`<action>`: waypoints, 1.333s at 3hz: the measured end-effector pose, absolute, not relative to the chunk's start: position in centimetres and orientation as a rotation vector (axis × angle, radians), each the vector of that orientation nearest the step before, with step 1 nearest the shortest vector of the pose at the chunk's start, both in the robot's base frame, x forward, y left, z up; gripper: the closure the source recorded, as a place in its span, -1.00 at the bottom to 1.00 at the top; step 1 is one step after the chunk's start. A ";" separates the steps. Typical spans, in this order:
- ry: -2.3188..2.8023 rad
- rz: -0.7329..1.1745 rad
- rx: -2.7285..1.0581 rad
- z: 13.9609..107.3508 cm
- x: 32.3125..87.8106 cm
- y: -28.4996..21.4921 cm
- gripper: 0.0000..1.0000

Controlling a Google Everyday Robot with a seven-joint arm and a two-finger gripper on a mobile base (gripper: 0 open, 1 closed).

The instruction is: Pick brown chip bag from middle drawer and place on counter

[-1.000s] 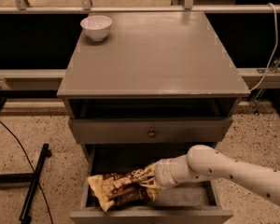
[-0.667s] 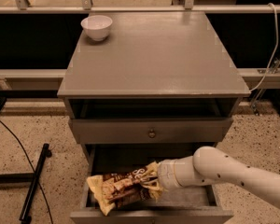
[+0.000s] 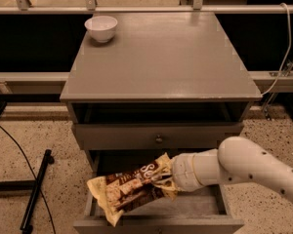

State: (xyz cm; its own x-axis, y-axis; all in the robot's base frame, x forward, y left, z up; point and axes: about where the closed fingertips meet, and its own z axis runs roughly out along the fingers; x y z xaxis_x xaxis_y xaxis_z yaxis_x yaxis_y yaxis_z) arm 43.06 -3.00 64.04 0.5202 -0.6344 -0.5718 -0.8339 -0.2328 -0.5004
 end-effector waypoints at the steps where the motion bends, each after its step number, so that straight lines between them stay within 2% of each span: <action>1: 1.177 0.393 -2.018 63.8 41.0 -2.9 1.00; 3: 1.164 0.356 -2.032 64.6 41.3 -3.0 1.00; 4: 1.090 0.311 -2.030 68.6 41.9 -3.6 1.00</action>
Offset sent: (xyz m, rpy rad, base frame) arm -0.0204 0.0008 -0.0015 -0.0156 0.0508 0.0621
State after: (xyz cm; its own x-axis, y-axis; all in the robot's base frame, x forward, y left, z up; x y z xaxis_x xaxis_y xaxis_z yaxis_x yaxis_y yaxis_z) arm 41.86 -3.62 68.64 0.5997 -0.5919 -0.5386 -0.7870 -0.3142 -0.5310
